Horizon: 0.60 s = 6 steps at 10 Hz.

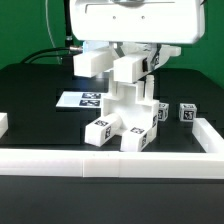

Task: Assemble chair

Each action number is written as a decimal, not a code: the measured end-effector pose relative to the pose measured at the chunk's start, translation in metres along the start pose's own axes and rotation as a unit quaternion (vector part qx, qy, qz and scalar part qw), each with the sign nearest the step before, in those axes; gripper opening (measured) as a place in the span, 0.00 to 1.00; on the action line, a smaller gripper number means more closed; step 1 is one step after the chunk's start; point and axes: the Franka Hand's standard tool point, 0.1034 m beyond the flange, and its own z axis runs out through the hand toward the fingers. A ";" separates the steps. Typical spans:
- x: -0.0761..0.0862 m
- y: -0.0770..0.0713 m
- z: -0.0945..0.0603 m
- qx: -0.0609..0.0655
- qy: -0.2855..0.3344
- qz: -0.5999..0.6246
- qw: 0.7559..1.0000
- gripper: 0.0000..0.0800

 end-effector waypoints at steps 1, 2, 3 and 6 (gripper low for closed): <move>-0.001 -0.005 -0.001 0.000 0.000 0.001 1.000 0.36; -0.004 -0.011 0.001 0.000 0.000 0.000 1.000 0.36; -0.007 -0.014 0.005 -0.002 -0.002 -0.004 1.000 0.36; -0.006 -0.012 0.006 -0.003 -0.003 -0.003 1.000 0.36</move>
Offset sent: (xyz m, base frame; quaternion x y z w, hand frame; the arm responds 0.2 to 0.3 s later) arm 0.0000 0.0000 0.0000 0.0000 0.0000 0.0000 1.0000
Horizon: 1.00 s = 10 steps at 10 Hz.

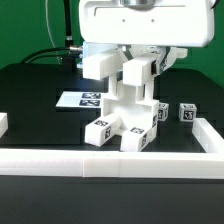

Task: Assemble chair

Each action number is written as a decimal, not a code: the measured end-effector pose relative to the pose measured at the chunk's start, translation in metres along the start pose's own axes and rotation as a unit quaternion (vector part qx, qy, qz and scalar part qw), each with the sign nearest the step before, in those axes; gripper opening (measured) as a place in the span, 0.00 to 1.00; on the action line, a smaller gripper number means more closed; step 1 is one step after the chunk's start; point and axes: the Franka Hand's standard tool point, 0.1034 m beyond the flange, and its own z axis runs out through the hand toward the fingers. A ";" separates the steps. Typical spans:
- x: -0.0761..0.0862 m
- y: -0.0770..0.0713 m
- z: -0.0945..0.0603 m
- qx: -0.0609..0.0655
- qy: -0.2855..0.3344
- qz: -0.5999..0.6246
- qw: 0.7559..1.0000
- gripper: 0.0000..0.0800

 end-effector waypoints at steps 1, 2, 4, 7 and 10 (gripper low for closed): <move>0.000 0.000 0.001 -0.001 -0.001 0.000 1.000 0.36; -0.001 0.000 0.003 -0.002 -0.002 0.000 1.000 0.36; -0.002 0.000 0.005 -0.003 -0.003 -0.001 1.000 0.36; -0.002 0.000 0.005 -0.003 -0.003 -0.002 1.000 0.36; 0.000 -0.001 0.004 -0.008 0.008 -0.026 1.000 0.36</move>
Offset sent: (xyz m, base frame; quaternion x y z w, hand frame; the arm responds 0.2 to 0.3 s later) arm 0.0000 0.0031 -0.0047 -0.0006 0.0064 0.0054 1.0000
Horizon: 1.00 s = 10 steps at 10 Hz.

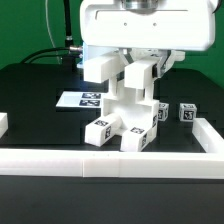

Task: Assemble chair

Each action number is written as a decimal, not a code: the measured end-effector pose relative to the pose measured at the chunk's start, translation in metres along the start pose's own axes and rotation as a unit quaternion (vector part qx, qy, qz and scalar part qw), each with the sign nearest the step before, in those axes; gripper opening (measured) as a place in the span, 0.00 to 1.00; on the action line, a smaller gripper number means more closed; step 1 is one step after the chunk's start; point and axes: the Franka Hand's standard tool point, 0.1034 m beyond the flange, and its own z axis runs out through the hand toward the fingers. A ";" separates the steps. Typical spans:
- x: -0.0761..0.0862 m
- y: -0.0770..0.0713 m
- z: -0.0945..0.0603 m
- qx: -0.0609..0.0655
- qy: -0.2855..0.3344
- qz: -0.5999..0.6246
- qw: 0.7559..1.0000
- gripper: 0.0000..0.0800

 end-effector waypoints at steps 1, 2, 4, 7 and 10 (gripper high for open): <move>0.000 -0.001 0.000 -0.006 0.003 -0.014 1.000 0.36; 0.000 -0.002 0.000 -0.004 0.003 -0.012 1.000 0.36; 0.000 -0.002 0.000 -0.004 0.003 -0.012 1.000 0.36; -0.001 -0.006 -0.001 -0.002 0.015 -0.007 1.000 0.36; -0.001 -0.009 -0.007 -0.005 0.021 -0.019 1.000 0.36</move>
Offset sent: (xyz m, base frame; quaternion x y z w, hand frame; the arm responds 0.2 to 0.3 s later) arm 0.0000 0.0000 0.0000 0.0000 0.0000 0.0000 1.0000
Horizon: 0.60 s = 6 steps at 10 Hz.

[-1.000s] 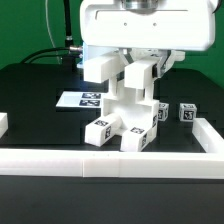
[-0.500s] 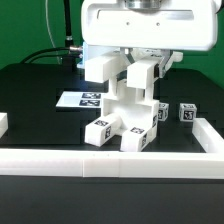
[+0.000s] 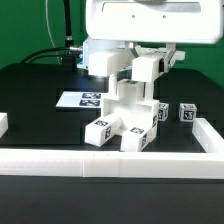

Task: Assemble chair

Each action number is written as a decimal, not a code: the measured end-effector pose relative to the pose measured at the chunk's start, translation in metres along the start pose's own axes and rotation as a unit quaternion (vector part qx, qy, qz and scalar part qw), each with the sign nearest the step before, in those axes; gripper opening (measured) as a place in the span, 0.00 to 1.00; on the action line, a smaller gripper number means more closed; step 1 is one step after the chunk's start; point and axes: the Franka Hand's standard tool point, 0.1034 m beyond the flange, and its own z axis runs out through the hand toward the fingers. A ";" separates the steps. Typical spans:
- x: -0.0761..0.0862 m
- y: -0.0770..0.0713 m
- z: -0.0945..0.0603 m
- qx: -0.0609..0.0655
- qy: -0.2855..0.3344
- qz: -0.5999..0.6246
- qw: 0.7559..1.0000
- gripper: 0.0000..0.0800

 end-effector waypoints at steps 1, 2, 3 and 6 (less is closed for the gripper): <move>0.000 0.000 0.002 -0.001 -0.001 0.000 1.000 0.36; 0.000 0.000 0.002 -0.001 -0.001 0.000 1.000 0.36; -0.001 0.000 0.001 0.000 0.004 0.017 1.000 0.36; -0.003 0.001 -0.004 0.004 0.014 0.025 1.000 0.36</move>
Offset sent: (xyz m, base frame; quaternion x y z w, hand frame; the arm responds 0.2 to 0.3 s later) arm -0.0149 -0.0150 0.0107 -0.0445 0.0364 0.0613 0.9965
